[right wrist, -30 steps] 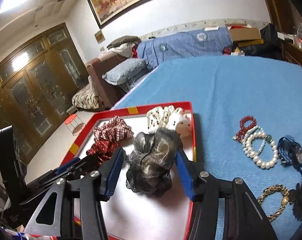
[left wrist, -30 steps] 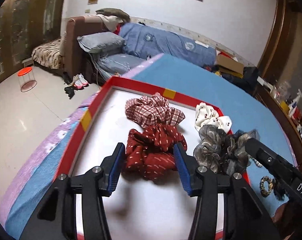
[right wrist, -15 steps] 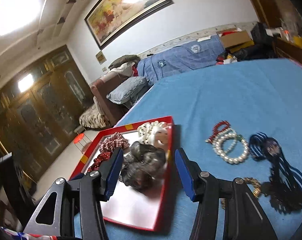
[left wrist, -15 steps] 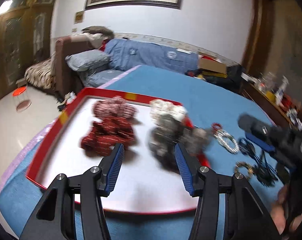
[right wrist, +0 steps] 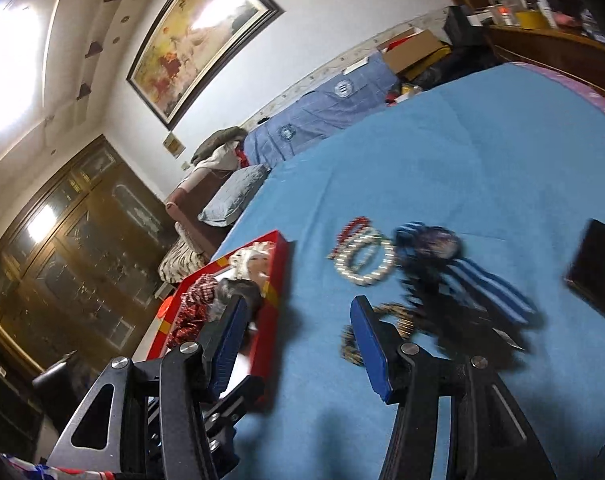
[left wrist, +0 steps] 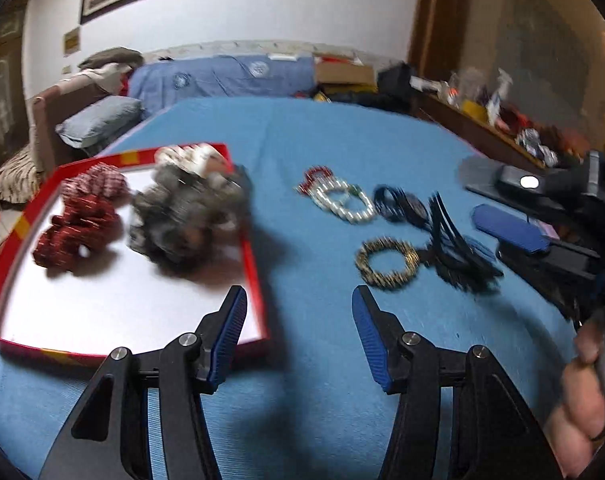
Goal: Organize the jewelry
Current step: 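Withdraw both grippers from the red box toward the bracelets, then grasp the black hair claw clip with the right gripper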
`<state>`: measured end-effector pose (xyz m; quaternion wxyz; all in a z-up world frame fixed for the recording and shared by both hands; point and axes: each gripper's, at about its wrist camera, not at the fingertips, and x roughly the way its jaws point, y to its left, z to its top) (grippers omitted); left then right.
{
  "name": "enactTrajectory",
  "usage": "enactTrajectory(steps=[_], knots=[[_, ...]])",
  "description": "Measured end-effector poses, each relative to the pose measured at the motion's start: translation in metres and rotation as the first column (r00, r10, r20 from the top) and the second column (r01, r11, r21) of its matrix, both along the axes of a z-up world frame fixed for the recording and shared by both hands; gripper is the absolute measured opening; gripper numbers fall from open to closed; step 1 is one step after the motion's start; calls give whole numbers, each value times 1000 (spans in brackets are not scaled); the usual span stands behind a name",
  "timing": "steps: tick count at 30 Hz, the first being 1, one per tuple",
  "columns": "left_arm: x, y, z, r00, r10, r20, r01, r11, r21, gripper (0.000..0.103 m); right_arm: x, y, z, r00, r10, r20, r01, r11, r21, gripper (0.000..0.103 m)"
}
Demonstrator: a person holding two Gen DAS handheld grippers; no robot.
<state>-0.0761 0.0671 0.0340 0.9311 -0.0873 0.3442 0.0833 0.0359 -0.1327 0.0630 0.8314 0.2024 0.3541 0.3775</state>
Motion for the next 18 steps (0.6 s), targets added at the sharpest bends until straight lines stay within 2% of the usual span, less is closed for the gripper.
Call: enactTrajectory(steps=[4, 7, 13, 18], knots=[[2, -3, -6, 1000, -7, -24, 6, 1000, -3, 59, 6, -34, -10, 998, -49, -39, 48, 998, -40, 58], [1, -2, -7, 999, 1, -34, -2, 1000, -5, 60, 16, -54, -16, 994, -88, -70, 82, 993, -84, 58], [1, -3, -7, 999, -8, -32, 8, 1000, -13, 61, 41, -74, -34, 980, -50, -192, 28, 993, -117, 58], [-1, -2, -6, 999, -11, -32, 11, 1000, -15, 62, 48, -62, -42, 980, -23, -197, -13, 984, -178, 58]])
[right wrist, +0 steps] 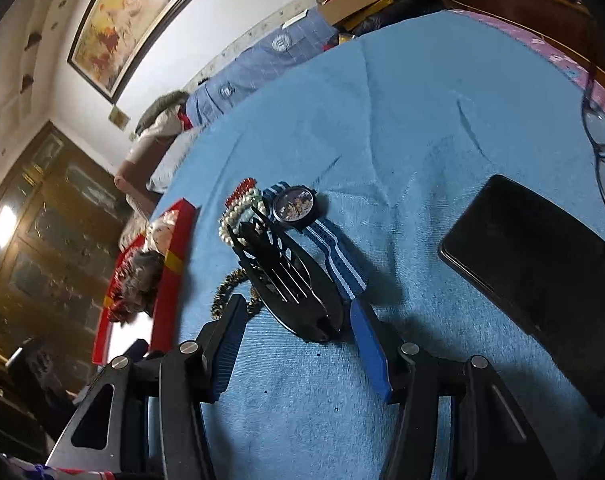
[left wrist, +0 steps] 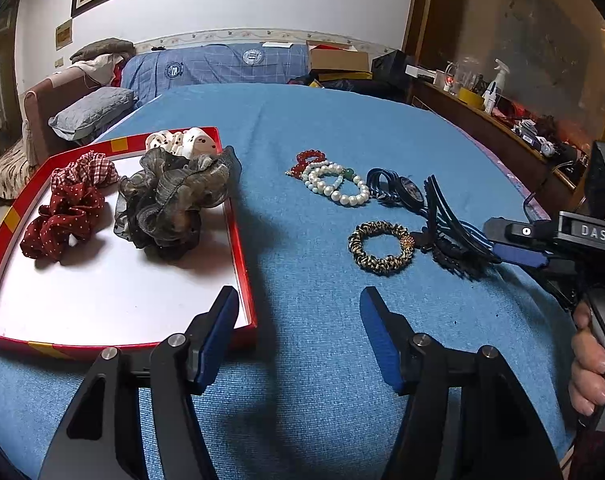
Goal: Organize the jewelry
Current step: 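Grasp the black hair claw clip with the right gripper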
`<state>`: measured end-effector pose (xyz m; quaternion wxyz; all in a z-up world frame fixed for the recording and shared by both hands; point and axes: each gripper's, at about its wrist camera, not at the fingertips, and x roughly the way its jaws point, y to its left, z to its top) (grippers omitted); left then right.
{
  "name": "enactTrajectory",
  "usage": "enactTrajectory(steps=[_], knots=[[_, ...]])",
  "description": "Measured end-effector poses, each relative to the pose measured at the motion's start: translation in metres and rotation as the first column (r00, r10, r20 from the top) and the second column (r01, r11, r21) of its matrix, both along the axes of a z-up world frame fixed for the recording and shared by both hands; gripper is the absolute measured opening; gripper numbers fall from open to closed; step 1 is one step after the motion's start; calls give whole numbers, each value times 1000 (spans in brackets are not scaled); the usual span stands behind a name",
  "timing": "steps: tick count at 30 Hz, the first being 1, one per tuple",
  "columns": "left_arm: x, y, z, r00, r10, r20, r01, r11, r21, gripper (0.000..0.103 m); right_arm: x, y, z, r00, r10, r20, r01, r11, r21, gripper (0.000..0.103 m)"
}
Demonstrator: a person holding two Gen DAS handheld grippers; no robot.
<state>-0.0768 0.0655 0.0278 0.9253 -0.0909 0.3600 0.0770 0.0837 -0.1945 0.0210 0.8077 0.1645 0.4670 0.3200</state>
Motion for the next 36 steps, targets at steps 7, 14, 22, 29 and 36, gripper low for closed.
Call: enactTrajectory(steps=[7, 14, 22, 29, 36], knots=[[0, 0, 0, 1000, 0, 0, 0, 1000, 1, 62, 12, 26, -2, 996, 72, 50, -66, 993, -101, 61], [0, -1, 0, 1000, 1, -1, -1, 1000, 3, 62, 8, 58, 3, 979, 180, 97, -161, 972, -174, 62], [-3, -1, 1, 1000, -1, 5, 1, 1000, -1, 62, 4, 80, -2, 957, 215, 194, -125, 911, -392, 46], [9, -19, 6, 996, -93, -10, 93, 995, 29, 68, 0, 41, 23, 942, 141, 306, -96, 983, -159, 47], [68, -44, -3, 974, -185, -132, 189, 982, 16, 71, 4, 25, 25, 953, 80, 291, -54, 994, -96, 47]])
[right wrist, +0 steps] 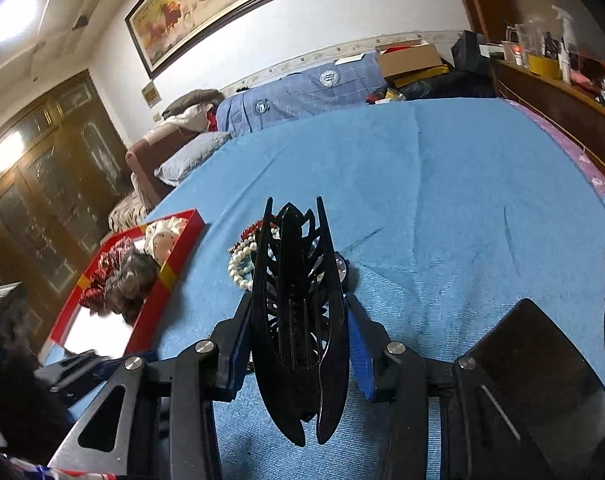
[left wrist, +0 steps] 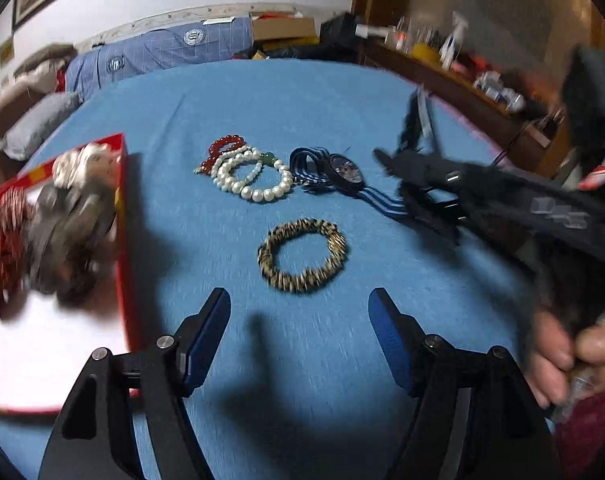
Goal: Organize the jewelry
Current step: 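Grasp the black hair claw clip with the right gripper, then grasp the leopard-print beaded bracelet with the left gripper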
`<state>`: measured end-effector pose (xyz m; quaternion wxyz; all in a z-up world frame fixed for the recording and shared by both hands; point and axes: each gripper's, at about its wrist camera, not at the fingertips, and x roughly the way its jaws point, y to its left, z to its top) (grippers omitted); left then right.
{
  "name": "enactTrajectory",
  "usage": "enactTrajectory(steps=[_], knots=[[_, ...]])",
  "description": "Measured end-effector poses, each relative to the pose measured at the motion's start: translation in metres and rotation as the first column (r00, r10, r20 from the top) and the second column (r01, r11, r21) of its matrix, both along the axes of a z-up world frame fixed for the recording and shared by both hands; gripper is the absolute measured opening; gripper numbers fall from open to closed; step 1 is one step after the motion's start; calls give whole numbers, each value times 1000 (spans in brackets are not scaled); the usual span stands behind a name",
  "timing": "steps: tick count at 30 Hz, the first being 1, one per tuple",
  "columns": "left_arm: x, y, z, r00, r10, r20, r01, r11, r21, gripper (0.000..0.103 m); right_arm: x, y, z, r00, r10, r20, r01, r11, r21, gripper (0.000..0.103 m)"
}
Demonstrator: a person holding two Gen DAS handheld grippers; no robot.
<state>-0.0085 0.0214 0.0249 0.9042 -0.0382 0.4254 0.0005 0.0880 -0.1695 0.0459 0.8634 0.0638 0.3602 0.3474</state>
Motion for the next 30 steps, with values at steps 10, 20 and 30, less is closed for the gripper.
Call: enactTrajectory(steps=[10, 20, 30], knots=[[42, -4, -19, 999, 29, -21, -27, 997, 70, 62, 4, -6, 7, 1000, -1, -13, 2, 998, 58, 47], [22, 16, -7, 991, 75, 112, -71, 997, -38, 12, 1, -6, 8, 1000, -2, 3, 2, 998, 56, 47], [7, 10, 15, 955, 108, 277, -134, 988, 77, 12, -7, 6, 8, 999, 20, 32, -21, 1000, 19, 47]])
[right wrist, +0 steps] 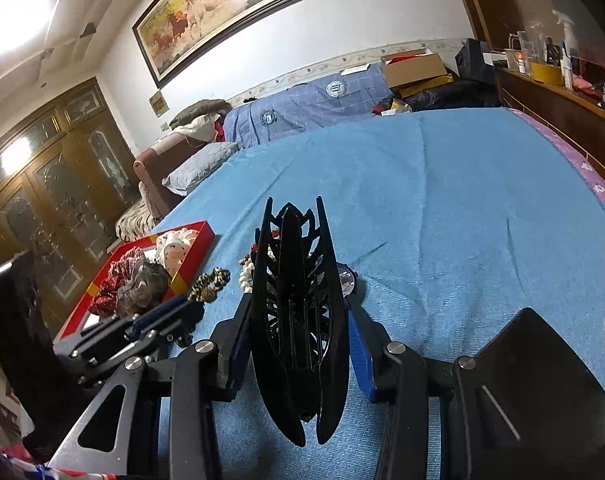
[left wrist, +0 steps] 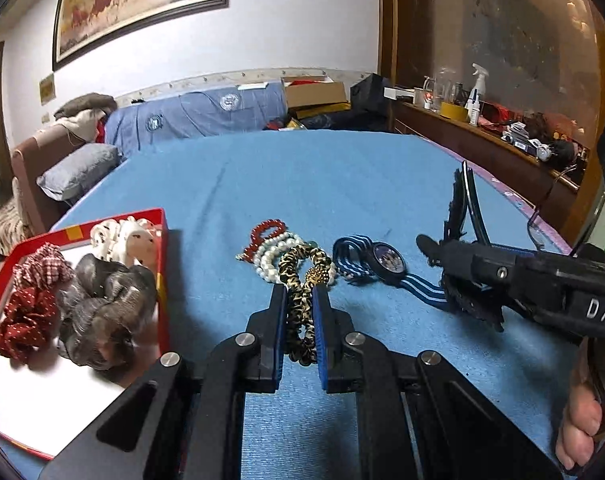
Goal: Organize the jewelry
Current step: 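Grasp the leopard-print beaded bracelet with the left gripper, then carry the claw clip and leopard bracelet toward the red box with both grippers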
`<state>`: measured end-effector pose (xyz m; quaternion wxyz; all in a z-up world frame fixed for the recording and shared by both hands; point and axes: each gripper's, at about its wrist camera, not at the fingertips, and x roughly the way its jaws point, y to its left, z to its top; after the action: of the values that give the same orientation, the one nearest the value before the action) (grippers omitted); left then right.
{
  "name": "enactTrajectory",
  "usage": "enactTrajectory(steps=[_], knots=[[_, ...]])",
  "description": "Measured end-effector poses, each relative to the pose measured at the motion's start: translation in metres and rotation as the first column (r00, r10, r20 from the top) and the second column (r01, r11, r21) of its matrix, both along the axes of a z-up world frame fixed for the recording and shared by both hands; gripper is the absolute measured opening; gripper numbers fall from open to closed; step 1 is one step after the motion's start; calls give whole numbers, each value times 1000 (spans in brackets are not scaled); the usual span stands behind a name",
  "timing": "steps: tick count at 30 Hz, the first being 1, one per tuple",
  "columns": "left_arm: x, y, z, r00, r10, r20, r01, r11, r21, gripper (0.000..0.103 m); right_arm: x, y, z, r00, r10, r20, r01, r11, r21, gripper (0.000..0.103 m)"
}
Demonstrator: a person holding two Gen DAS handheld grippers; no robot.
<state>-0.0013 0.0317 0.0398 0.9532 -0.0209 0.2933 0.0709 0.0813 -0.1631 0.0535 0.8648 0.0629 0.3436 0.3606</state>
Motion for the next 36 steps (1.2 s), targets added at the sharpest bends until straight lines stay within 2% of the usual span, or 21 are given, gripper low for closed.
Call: enactTrajectory(steps=[7, 11, 36], knots=[[-8, 3, 6, 997, 69, 34, -71, 996, 60, 12, -5, 6, 0, 1000, 20, 23, -19, 1000, -20, 47], [-10, 1, 8, 996, 75, 50, -79, 994, 79, 12, -6, 6, 1, 999, 28, 34, -28, 999, -15, 47], [-15, -2, 9, 994, 79, 73, -85, 992, 94, 12, -10, 5, 0, 999, 29, 41, -29, 1000, -11, 47]])
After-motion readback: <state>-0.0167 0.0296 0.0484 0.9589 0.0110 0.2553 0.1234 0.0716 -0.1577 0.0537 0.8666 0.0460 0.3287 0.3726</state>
